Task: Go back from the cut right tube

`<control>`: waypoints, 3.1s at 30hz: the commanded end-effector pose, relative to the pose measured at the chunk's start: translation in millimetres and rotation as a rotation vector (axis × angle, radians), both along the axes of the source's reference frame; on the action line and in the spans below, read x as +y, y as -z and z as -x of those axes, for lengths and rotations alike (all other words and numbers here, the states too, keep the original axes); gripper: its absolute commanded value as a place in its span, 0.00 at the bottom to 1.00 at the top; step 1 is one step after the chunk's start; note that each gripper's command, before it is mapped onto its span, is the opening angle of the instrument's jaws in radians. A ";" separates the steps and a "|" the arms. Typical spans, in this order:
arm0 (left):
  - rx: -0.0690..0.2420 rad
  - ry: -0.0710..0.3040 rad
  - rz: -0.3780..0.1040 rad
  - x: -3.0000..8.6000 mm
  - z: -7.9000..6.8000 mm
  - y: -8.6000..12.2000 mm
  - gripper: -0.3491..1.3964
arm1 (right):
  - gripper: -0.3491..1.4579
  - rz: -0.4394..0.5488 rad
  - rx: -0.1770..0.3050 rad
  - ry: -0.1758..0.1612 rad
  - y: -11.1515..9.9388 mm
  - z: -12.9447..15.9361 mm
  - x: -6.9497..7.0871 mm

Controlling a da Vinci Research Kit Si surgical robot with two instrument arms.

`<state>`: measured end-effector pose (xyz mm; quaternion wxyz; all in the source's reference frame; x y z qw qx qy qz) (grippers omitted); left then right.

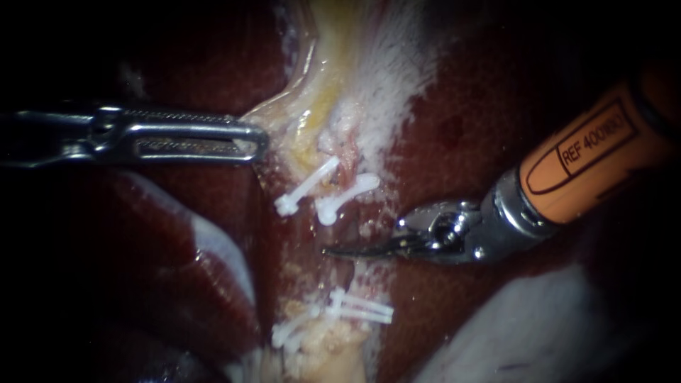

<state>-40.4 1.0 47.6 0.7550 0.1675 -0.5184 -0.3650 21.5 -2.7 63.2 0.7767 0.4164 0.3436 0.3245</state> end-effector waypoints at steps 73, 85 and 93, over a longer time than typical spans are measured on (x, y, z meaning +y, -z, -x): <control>-0.005 -0.008 0.001 0.0 -0.9 -0.9 0.08 | 0.98 0.611 0.024 0.192 1.3 9.1 5.4; 0.000 -0.009 0.008 -0.5 -0.6 -2.4 0.09 | 0.98 0.616 0.020 0.189 1.3 8.8 4.7; 0.032 -0.030 -0.009 -1.6 0.2 -4.7 0.09 | 0.98 0.622 0.020 0.190 1.6 8.4 4.1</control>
